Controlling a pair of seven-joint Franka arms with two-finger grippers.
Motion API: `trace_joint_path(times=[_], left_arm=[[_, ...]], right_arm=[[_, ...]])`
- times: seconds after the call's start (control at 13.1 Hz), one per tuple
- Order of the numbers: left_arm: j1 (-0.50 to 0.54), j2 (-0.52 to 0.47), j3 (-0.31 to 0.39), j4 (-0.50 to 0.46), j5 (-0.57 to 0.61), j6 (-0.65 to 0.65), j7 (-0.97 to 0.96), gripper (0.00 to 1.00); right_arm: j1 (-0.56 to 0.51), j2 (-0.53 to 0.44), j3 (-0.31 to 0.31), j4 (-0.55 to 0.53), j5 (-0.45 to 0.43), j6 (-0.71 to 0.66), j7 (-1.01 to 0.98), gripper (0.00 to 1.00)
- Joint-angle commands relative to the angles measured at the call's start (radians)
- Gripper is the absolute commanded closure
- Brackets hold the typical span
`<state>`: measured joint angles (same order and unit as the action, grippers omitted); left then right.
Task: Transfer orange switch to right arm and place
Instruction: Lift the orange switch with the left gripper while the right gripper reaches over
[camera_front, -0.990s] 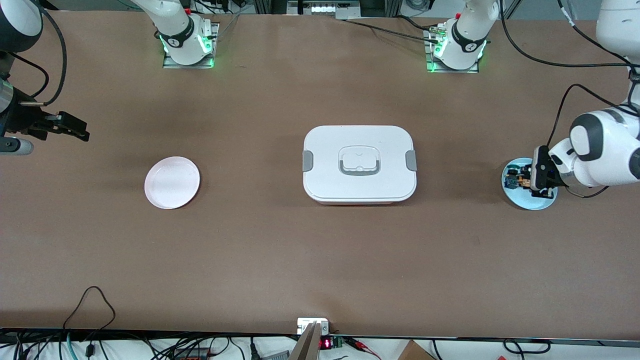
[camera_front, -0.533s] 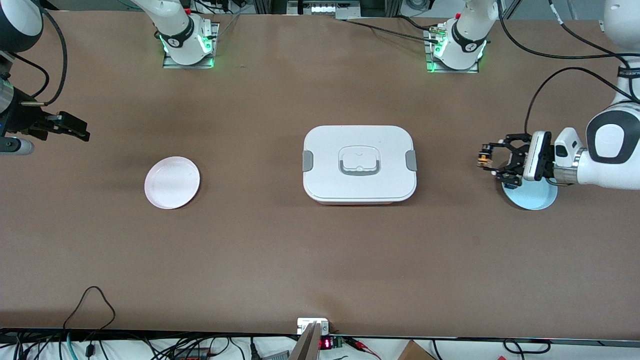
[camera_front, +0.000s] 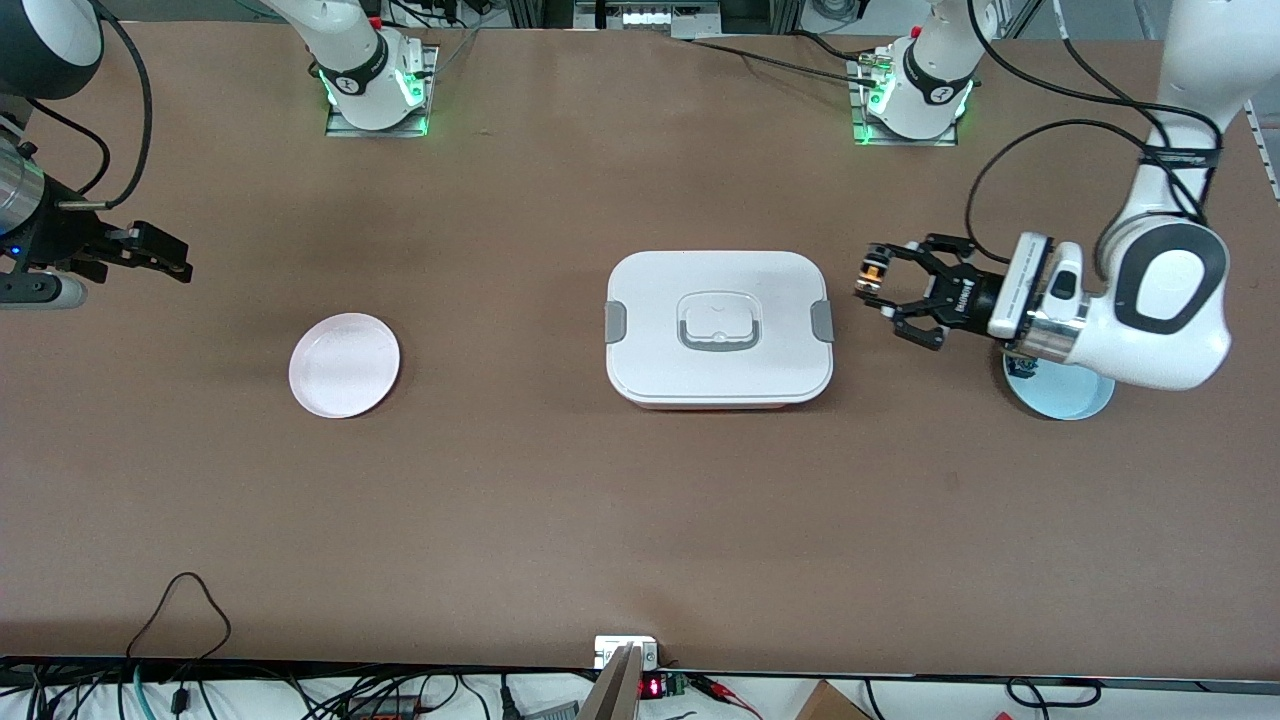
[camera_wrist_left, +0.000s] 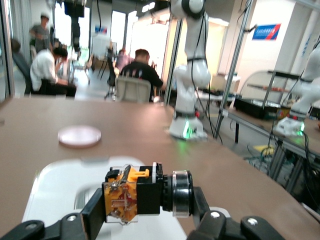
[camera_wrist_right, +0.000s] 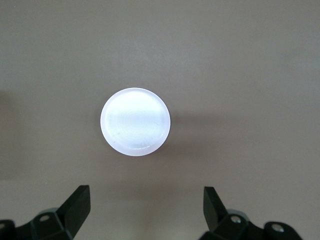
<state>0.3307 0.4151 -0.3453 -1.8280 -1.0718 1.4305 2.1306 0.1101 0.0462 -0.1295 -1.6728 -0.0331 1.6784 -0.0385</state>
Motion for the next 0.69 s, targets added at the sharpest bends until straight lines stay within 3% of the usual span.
trace_joint_path(times=[0.0, 0.3, 0.61], left_arm=[[0.019, -0.013, -0.101, -0.049, -0.199, 0.002, 0.049, 1.00], [0.019, -0.108, -0.288, -0.164, -0.442, 0.230, 0.069, 1.00], [0.019, -0.173, -0.397, -0.187, -0.538, 0.399, 0.069, 1.00]], right_arm=[[-0.007, 0.003, -0.009, 0.019, 0.013, -0.014, 0.009, 0.00], [-0.004, -0.003, -0.009, 0.018, 0.012, -0.017, 0.008, 0.00], [-0.004, -0.003, -0.009, 0.007, 0.003, -0.017, 0.008, 0.00]])
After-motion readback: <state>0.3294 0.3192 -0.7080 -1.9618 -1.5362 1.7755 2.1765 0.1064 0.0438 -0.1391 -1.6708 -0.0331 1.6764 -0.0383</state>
